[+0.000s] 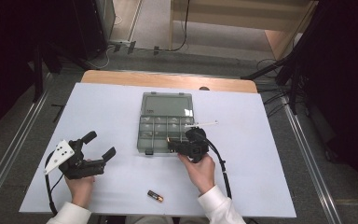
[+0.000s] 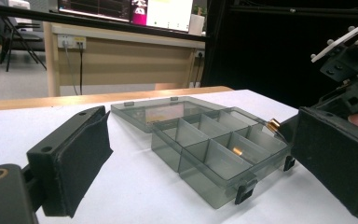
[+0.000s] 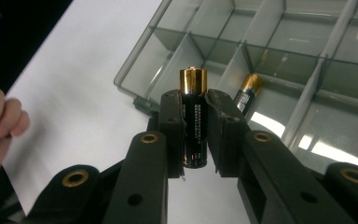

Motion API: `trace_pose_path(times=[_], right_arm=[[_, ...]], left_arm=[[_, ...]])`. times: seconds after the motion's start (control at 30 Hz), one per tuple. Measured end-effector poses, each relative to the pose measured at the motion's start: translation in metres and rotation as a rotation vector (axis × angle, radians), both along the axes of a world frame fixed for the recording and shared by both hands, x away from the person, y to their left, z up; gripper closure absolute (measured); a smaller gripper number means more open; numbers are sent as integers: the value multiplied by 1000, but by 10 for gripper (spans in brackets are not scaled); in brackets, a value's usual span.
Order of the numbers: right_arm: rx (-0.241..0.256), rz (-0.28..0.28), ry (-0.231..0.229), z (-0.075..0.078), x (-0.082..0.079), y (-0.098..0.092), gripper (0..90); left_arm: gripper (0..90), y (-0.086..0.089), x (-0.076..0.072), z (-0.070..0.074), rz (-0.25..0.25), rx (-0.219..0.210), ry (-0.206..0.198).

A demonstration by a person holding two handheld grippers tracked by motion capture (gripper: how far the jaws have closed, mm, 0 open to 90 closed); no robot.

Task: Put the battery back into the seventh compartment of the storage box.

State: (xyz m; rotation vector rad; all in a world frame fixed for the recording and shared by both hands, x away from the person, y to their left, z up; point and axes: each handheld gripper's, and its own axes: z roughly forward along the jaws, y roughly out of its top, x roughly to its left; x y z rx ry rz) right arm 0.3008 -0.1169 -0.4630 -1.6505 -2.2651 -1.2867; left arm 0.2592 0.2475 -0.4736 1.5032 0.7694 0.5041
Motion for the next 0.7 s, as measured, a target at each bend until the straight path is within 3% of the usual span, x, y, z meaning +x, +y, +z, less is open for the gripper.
trace_pose_path(times=[0.17, 0.2, 0.23, 0.33, 0.53, 0.57, 0.7], right_arm=[[63, -54, 22, -2, 6, -4, 782], [87, -57, 30, -4, 7, -5, 782], [144, -73, 53, -9, 11, -6, 781], [183, -111, 80, -15, 15, -9, 782], [202, -138, 106, -21, 18, -11, 781], [197, -168, 111, -22, 19, -12, 758], [195, -195, 112, -22, 18, -14, 663]], left_arm=[[45, 0, 0, 0, -1, 2, 3], [45, 0, 0, 0, -1, 2, 3], [45, 0, 0, 0, 0, 2, 3], [45, 1, 0, 0, 1, 2, 3], [45, 1, 1, 0, 2, 1, 2], [45, 0, 0, 0, 2, -4, 0], [45, 1, -1, 1, 0, -1, -9]])
